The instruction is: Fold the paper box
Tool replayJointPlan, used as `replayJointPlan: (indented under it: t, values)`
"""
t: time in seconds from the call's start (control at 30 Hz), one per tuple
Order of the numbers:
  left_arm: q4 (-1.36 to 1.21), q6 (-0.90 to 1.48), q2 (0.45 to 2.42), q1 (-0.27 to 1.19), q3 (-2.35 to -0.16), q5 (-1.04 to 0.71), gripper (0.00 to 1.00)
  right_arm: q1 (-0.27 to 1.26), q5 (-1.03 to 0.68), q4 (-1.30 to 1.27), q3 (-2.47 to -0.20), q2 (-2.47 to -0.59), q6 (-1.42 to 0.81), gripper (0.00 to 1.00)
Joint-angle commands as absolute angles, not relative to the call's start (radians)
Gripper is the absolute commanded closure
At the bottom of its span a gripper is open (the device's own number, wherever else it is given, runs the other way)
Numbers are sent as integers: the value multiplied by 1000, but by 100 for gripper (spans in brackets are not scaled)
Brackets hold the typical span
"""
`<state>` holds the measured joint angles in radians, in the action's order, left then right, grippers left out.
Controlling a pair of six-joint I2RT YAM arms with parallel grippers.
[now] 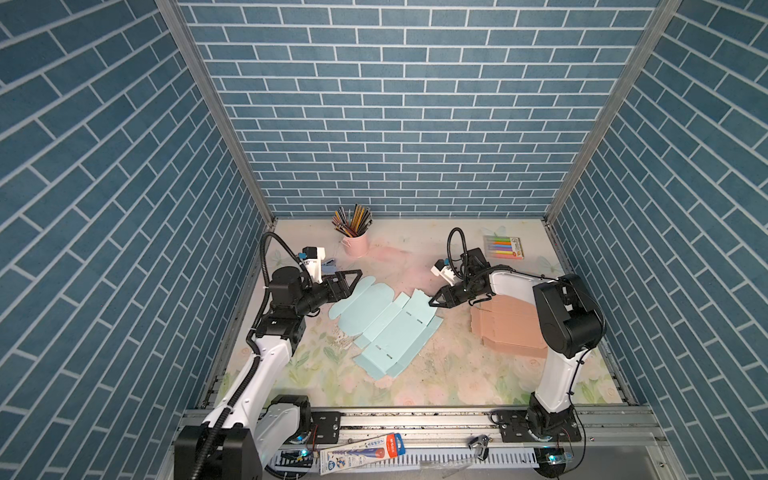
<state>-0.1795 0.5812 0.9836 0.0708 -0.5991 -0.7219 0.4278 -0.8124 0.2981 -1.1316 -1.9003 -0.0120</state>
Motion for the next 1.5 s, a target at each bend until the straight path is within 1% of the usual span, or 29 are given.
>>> replayJointPlan:
  t: [0.0,0.1,0.17,0.23,0.3,0.37,0.43,0.5,0.6,0.77,0.9,0.97,1.07,1.2,1.47]
  values:
    - [-223,538,945,86,-585,-714,12,426,-812,322,-1154,-1893,13,72]
    - [-190,509,933,103,-588,-673,12,426,-776,310,-1145,-1848,-34,59]
    - [-137,483,940,107,-603,-650,12,426,-741,311,-1136,-1807,-69,51]
    - [-116,479,956,106,-612,-661,12,427,-697,307,-1121,-1761,-117,43]
    - [-149,501,963,119,-600,-689,12,434,-637,304,-1099,-1707,-175,35]
    - [-156,500,962,148,-593,-680,12,448,-572,299,-1072,-1655,-236,30]
    - [-156,487,965,183,-593,-666,12,480,-511,311,-1050,-1599,-294,28]
    - [-159,482,964,213,-590,-651,12,535,-425,339,-1034,-1540,-348,27]
    - [-155,488,966,236,-582,-629,12,618,-340,349,-995,-1452,-459,25]
    - [-164,498,959,249,-567,-656,12,738,-281,324,-866,-1326,-697,26]
    - [-164,488,926,279,-564,-654,12,819,-250,228,-727,-1226,-905,30]
    - [-126,480,929,285,-575,-637,12,844,-225,204,-695,-1200,-972,31]
    - [-99,469,938,290,-571,-637,12,864,-199,164,-660,-1190,-1045,31]
    - [-146,495,928,324,-554,-649,12,894,-173,84,-613,-1200,-1131,32]
    - [-181,518,898,342,-521,-637,12,927,-134,-39,-566,-1275,-1217,38]
